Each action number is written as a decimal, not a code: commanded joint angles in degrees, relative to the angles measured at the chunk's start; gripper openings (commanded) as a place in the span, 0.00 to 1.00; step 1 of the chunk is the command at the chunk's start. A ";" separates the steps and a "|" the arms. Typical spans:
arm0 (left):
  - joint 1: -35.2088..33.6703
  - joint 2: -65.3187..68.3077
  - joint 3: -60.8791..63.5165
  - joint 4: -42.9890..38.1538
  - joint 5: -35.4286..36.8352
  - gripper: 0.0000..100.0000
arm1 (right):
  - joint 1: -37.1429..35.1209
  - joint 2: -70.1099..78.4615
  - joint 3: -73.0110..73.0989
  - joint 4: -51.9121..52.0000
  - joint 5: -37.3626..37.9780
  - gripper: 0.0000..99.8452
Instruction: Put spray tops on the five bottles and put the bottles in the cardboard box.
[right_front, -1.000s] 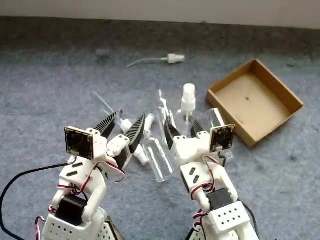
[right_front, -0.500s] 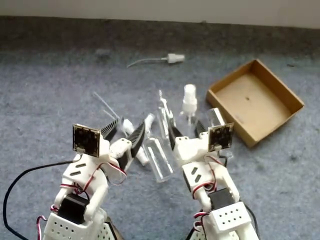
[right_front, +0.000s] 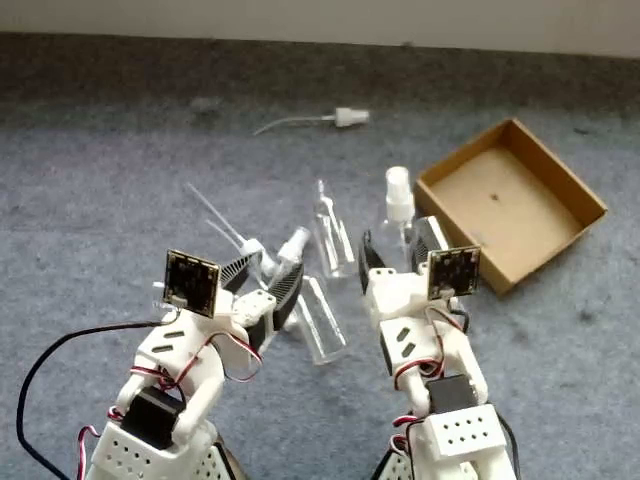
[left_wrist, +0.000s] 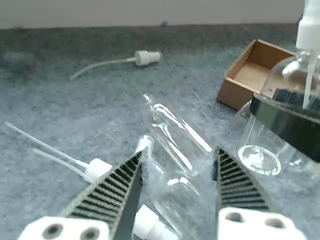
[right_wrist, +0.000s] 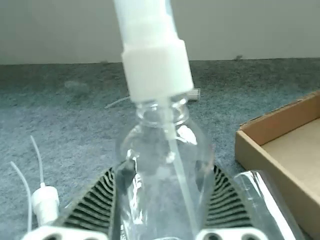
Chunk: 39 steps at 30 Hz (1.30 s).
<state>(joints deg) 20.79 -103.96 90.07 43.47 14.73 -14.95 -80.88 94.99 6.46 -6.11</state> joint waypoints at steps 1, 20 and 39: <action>4.00 -0.22 0.66 0.26 0.70 0.19 | 1.63 -0.75 -7.78 5.05 -0.88 0.07; 19.12 -0.22 2.24 0.26 0.70 0.19 | -7.60 -0.48 -18.86 9.80 -0.79 0.07; 11.74 -0.22 2.24 -3.08 0.97 0.19 | -12.79 -0.84 -18.07 10.15 -0.70 0.07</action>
<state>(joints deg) 36.79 -103.96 92.79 43.56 14.81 -30.33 -80.88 80.04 16.22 -6.64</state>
